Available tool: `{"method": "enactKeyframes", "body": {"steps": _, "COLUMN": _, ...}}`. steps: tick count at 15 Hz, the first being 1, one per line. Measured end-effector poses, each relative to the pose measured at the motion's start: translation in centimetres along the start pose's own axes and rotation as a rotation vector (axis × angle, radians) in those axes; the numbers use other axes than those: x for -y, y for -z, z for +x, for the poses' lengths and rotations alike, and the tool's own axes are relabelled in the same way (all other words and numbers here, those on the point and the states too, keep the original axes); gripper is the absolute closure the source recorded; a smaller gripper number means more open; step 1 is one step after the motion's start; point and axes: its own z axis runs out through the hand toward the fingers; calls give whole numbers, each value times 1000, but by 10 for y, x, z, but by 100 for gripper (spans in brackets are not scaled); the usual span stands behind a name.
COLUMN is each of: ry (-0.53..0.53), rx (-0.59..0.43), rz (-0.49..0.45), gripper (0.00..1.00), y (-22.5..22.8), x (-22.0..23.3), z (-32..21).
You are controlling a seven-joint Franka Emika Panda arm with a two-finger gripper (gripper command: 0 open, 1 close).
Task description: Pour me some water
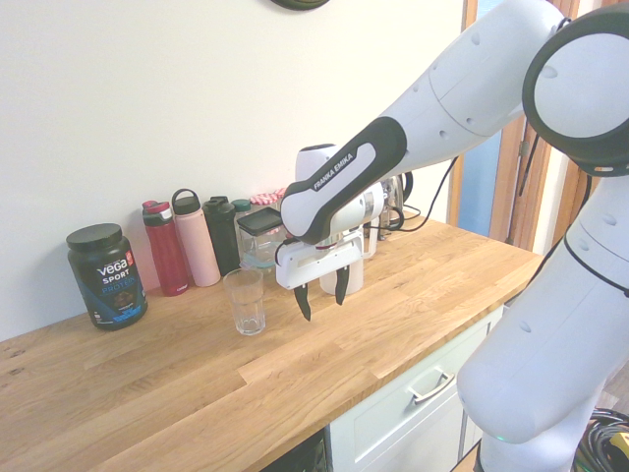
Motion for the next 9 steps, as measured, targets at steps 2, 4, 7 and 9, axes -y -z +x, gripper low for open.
{"method": "enactKeyframes", "body": {"steps": 2, "ry": -3, "rx": -2, "rz": 7, "gripper": 0, "y": 0, "x": 0, "z": 0}}
{"method": "enactKeyframes", "body": {"steps": 4, "ry": -3, "rx": -12, "rz": 18, "gripper": 0, "y": 3, "x": 2, "z": 1}}
{"method": "enactKeyframes", "body": {"steps": 7, "ry": 8, "rx": -53, "rz": 48, "gripper": 0, "y": 44, "x": 5, "z": 6}}
{"method": "enactKeyframes", "body": {"steps": 9, "ry": 38, "rx": -76, "rz": 65, "gripper": 0, "y": 91, "x": -1, "z": 10}}
